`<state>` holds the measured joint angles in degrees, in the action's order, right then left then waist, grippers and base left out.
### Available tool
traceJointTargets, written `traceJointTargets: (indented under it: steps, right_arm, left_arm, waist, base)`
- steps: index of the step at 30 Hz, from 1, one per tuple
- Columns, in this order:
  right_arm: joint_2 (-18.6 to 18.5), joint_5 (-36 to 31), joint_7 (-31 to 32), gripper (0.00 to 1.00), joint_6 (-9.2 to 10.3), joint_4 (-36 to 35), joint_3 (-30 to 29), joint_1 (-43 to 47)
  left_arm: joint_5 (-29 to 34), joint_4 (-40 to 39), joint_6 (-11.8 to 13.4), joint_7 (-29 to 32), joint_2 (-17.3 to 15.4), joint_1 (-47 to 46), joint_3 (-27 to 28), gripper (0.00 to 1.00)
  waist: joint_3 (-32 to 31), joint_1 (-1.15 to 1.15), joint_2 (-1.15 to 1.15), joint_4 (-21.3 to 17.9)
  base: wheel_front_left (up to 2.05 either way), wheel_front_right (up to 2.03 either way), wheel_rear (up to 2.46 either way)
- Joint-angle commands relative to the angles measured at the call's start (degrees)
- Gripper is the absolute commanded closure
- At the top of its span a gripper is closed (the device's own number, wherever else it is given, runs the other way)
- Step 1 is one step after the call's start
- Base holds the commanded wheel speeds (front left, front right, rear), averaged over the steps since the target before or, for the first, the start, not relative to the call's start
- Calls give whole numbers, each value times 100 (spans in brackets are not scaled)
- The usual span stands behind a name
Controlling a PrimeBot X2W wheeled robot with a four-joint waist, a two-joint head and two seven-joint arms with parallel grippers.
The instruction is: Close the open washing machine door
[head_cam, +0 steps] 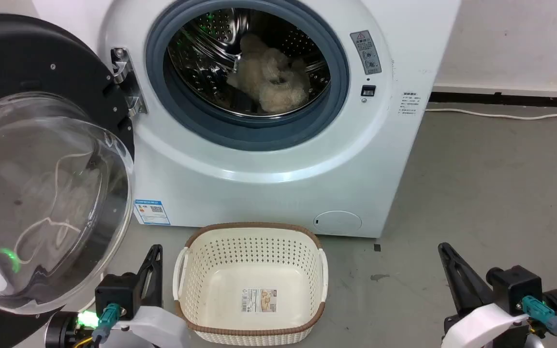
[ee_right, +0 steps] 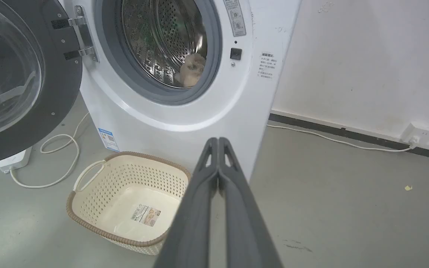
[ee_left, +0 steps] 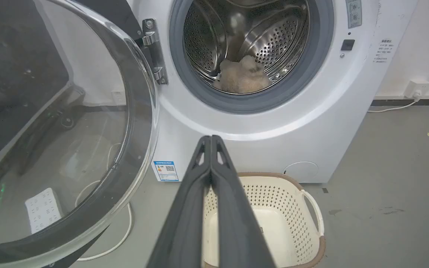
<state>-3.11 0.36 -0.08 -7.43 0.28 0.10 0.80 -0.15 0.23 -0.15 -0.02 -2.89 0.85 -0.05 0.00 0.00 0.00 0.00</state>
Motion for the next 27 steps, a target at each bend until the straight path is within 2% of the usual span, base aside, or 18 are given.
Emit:
traceJointTargets:
  steps: [1,27]
  right_arm:
    - [24,-36,8,100,-6,-28,-10,-80]
    - [24,-36,8,100,-6,-28,-10,-80]
  left_arm:
    - [15,-23,15,2,2,-85,5,100]
    - [15,-23,15,2,2,-85,5,100]
  waist:
    - [0,0,0,0]
    - [0,0,0,0]
  base:
    - [0,0,0]
    - [0,0,0]
